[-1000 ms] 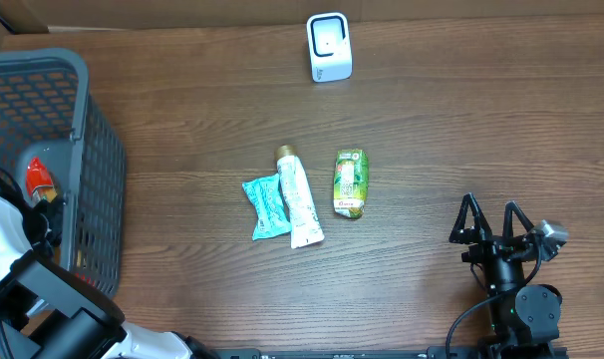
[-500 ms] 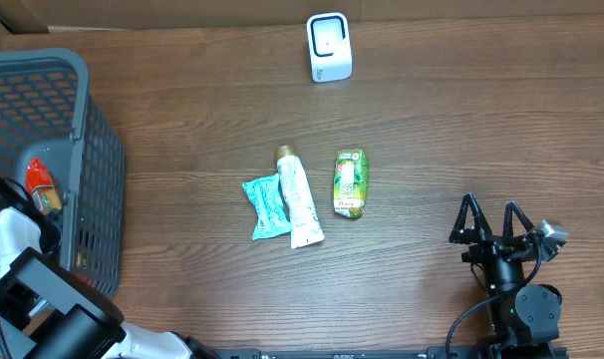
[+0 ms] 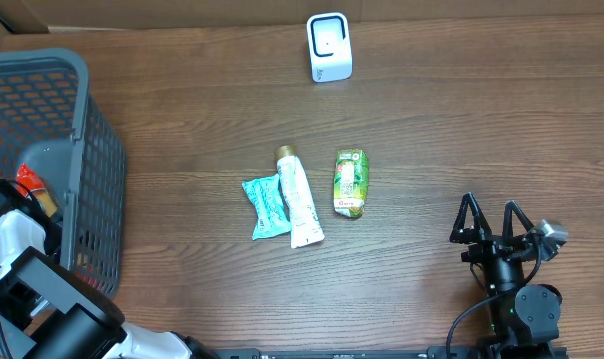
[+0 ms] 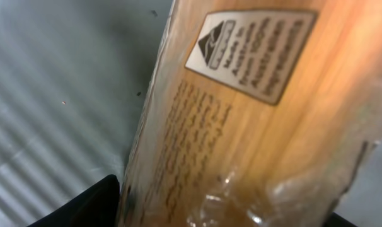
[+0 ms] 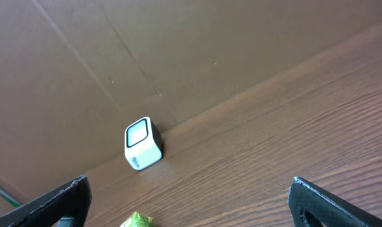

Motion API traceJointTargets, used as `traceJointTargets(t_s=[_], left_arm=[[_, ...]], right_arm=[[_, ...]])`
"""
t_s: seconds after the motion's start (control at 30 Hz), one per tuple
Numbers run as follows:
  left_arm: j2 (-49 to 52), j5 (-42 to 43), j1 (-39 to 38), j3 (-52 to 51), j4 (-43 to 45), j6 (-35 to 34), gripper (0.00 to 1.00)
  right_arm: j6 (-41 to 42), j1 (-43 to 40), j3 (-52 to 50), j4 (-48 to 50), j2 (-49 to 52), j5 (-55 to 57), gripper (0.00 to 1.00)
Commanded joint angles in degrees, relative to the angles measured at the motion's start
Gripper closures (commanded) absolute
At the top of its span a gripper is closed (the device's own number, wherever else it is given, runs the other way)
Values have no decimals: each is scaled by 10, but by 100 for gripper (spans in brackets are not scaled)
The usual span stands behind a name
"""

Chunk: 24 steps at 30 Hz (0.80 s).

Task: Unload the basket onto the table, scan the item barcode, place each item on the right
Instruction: 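Grasp the red-capped spaghetti package in the basket with the left gripper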

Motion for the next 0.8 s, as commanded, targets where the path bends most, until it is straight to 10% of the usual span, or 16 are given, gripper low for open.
traceJointTargets(t_s=[0.0,0.1,0.2,0.77], left_arm=[[9,-3,0,-19,1,2,33],[9,-3,0,-19,3,2,36],[9,1,0,-19,3,2,96],[3,11,-1,126,-146,20,96]], right_arm=[[0,-2,-6,3,-6,3,0],[0,-2,-6,3,-6,3,0],[0,-2,-6,3,-6,3,0],[0,-2,-6,3,-6,3,0]])
